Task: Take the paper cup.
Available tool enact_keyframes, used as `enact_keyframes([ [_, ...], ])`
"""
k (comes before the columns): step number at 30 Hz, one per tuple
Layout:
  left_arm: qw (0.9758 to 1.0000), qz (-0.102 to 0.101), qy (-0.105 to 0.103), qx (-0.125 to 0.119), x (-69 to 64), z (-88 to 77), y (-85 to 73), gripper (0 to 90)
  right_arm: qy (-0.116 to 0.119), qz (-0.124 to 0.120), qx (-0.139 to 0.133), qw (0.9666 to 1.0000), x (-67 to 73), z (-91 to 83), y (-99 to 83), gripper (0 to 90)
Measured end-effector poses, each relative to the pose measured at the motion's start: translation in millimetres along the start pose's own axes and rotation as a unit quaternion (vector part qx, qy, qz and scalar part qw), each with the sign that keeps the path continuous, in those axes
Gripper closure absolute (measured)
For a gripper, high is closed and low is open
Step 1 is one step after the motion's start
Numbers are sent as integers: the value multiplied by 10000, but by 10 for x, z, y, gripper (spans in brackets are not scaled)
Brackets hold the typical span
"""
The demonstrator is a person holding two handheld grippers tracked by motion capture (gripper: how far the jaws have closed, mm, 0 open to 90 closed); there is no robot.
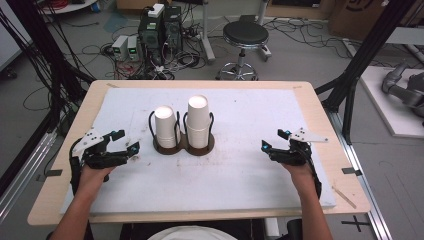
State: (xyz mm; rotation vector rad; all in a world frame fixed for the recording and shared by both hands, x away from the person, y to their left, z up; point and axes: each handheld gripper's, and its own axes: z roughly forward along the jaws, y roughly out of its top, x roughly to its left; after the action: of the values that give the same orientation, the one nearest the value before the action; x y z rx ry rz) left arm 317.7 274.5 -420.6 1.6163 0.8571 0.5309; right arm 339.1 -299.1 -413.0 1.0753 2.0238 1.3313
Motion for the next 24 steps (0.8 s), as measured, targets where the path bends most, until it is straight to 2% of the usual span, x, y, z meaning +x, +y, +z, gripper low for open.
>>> enact_keyframes([
  [4,10000,8,23,-13,-1,-53,-5,192,25,-101,23,9999,51,27,30,205],
  [7,9999,-19,69,-77,3,-99,-1,192,154,-110,-53,9998,140,45,85,213],
  [10,9999,-36,84,-87,19,-96,0,192,323,-140,-156,9993,224,39,140,351],
  [11,9999,-40,91,-89,17,-91,0,192,429,-200,-176,9987,275,39,171,472],
  [12,9999,-33,100,-75,15,-89,-1,192,429,-200,-176,9987,275,39,171,472],
  [14,9999,-25,93,-51,17,-83,-5,192,528,-247,-165,9982,328,50,195,571],
  [16,9999,-30,104,-35,26,-84,-9,192,499,-306,-274,9979,418,82,220,733],
  [19,9999,-36,123,-36,40,-88,-10,193,470,-281,-395,9977,471,104,230,784],
  [20,9999,-38,132,-26,43,-91,-12,192,393,-180,-473,9979,508,120,246,808],
  [24,9999,-43,130,-25,37,-102,-18,192,381,-66,-569,9976,520,130,285,842],
])
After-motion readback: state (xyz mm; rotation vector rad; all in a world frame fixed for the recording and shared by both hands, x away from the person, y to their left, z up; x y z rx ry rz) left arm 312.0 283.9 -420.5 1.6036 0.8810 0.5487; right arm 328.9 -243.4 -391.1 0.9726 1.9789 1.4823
